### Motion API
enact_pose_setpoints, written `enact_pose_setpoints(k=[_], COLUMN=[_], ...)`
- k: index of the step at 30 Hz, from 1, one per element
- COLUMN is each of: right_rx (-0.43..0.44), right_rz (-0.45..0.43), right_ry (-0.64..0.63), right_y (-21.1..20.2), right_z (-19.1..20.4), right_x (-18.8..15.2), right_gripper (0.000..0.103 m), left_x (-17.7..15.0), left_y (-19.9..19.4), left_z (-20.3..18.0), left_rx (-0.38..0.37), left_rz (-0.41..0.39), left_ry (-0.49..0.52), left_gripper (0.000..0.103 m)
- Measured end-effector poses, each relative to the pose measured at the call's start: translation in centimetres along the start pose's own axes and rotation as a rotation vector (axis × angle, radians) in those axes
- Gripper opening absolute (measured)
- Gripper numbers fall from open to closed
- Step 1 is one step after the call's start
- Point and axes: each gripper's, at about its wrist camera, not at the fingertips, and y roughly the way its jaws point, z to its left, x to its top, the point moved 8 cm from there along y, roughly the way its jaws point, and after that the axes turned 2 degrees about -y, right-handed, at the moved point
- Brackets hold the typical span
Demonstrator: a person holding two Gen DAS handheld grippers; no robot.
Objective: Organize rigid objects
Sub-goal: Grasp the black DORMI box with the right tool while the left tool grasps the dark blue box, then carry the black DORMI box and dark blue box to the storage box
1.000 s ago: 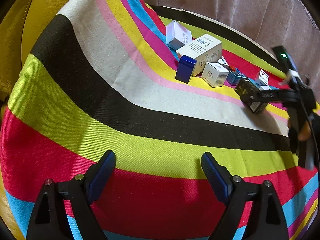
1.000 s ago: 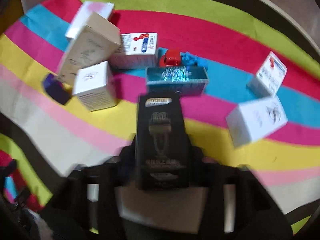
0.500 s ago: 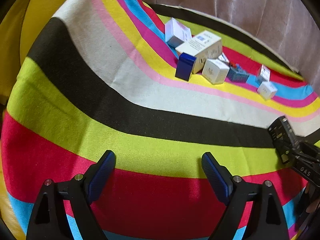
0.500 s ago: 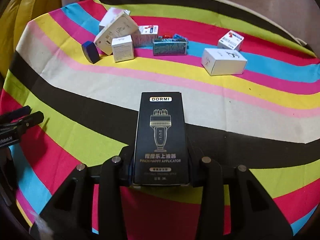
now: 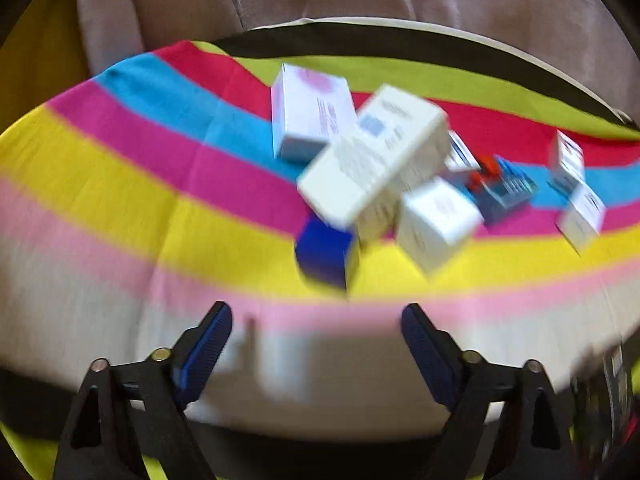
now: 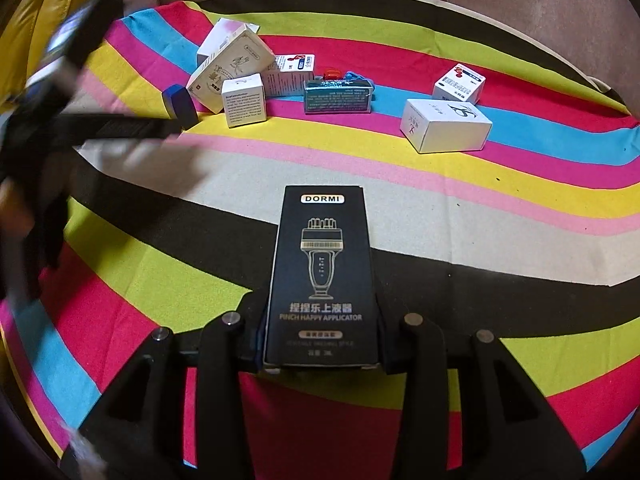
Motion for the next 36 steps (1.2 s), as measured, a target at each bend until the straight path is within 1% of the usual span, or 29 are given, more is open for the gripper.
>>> enact_pose_setpoints(k=[1, 2, 3, 4, 5, 7, 8, 9, 11, 12, 15, 18, 21, 22, 26, 29, 33, 36], right_rx=[-0.001, -0.001, 0.000, 0.003, 0.007, 0.011, 0.011, 0.011, 0.011, 0.010, 0.008, 0.008, 0.004, 0.003, 0.000, -0.003, -0.003, -0.002], right_rz=[0.000, 0.000, 0.000, 0.000, 0.000, -0.001, -0.001, -0.001, -0.001, -0.001, -0.001, -0.001, -0.001, -0.001, -0.001, -0.001, -0.001, -0.001], right_ry=[0.003, 0.008, 0.013, 0.020, 0.025, 0.031, 0.031, 0.031, 0.032, 0.031, 0.031, 0.030, 0.027, 0.027, 0.027, 0.027, 0.033, 0.034], right_y=[0.0, 0.0, 0.0, 0.0, 0.0, 0.0, -0.1, -0.1, -0.1, -0.1, -0.1, -0.1, -0.1, -0.1, -0.2, -0.2, -0.2, -0.2], right_z=[-0.1, -0.2, -0.3, -0.5, -0.6, -0.7, -0.7, -0.7, -0.7, -0.7, -0.7, -0.7, -0.7, -0.7, -0.8, -0.9, -1.0, -1.0], right_x=[0.0, 0.0, 0.0, 0.0, 0.0, -0.1, -0.1, -0.1, -0.1, -0.1, -0.1, -0.1, -0.1, -0.1, -0.1, -0.1, -0.1, -0.1], right_gripper=[0.044, 0.044, 0.044, 0.044, 0.044, 0.044, 0.044, 0.044, 0.044, 0.044, 0.044, 0.044, 0.044, 0.044, 0.044, 0.044, 0.044, 0.044], left_x=[0.8, 1.1, 1.3, 1.2, 1.0, 0.2, -0.2, -1.2, -3.0, -4.4, -8.1, -10.9, -12.2, -11.9, -11.8, -12.1, -12.8, -13.2], left_y=[0.9, 1.4, 2.2, 2.6, 2.7, 1.2, 0.5, -1.0, -2.8, -3.7, -5.6, -7.2, -7.7, -7.3, -6.9, -7.3, -7.8, -8.0], left_z=[0.2, 0.3, 0.4, 0.3, 0.3, 0.4, 0.5, 0.6, 0.9, 1.1, 2.3, 3.5, 4.1, 3.6, 3.5, 3.3, 3.3, 3.4], left_rx=[0.003, 0.006, 0.004, -0.020, -0.038, -0.091, -0.107, -0.134, -0.177, -0.198, -0.221, -0.209, -0.192, -0.188, -0.174, -0.158, -0.142, -0.109], left_rz=[0.006, 0.017, 0.040, 0.063, 0.072, 0.031, 0.015, -0.009, -0.028, -0.026, -0.021, -0.020, -0.008, -0.003, -0.009, -0.021, -0.012, -0.004], left_ry=[-0.020, -0.031, -0.049, -0.068, -0.084, -0.136, -0.145, -0.156, -0.169, -0.173, -0.177, -0.164, -0.153, -0.153, -0.166, -0.149, -0.131, -0.110], left_gripper=[0.072, 0.066, 0.051, 0.031, 0.031, 0.030, 0.030, 0.030, 0.030, 0.030, 0.030, 0.031, 0.032, 0.032, 0.032, 0.032, 0.032, 0.032])
